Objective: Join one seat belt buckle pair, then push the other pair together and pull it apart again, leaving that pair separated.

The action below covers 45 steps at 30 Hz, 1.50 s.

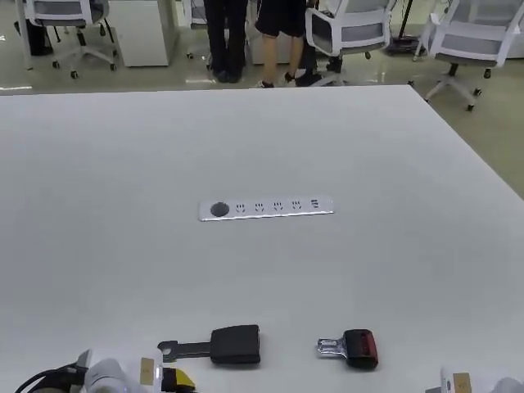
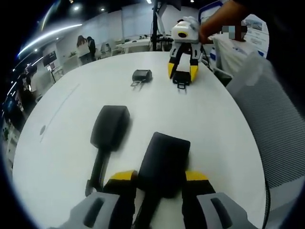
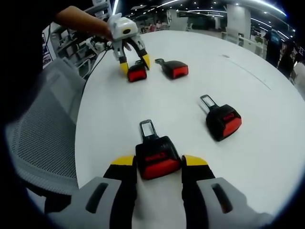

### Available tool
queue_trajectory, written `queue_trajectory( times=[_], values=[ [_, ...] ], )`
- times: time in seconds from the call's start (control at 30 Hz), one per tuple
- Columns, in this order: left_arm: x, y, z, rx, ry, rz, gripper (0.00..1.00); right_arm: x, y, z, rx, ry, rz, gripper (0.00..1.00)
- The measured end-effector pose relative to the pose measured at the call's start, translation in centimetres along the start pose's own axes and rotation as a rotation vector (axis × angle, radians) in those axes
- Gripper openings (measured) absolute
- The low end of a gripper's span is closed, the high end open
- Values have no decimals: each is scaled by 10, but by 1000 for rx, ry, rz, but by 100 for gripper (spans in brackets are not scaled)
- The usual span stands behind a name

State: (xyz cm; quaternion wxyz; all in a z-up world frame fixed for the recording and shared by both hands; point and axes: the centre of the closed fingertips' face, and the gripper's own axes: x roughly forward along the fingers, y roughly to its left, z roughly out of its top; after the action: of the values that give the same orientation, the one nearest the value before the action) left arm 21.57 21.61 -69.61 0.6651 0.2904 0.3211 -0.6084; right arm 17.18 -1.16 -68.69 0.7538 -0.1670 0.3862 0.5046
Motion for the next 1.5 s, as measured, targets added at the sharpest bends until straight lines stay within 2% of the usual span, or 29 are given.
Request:
queue_trajectory(
  times=[0.17,0.23,0.3,0.67,1.1,1.5],
  values=[
    [0,-2,1,-1,23,10,37,-1,2,3,21,-5,11,35],
    [0,-2,2,-13,33,14,37,-1,0,4,6,-1,-3,33],
    [1,-2,3,-17,48,16,37,0,0,4,39,-1,-2,33],
    [0,-2,2,-28,78,23,36,7,-2,9,-16,9,1,32],
    [-1,-1,3,-32,100,19,36,23,-1,24,-94,40,54,32],
    [-2,-1,4,-38,111,17,36,42,9,49,-124,0,80,32]
  ],
)
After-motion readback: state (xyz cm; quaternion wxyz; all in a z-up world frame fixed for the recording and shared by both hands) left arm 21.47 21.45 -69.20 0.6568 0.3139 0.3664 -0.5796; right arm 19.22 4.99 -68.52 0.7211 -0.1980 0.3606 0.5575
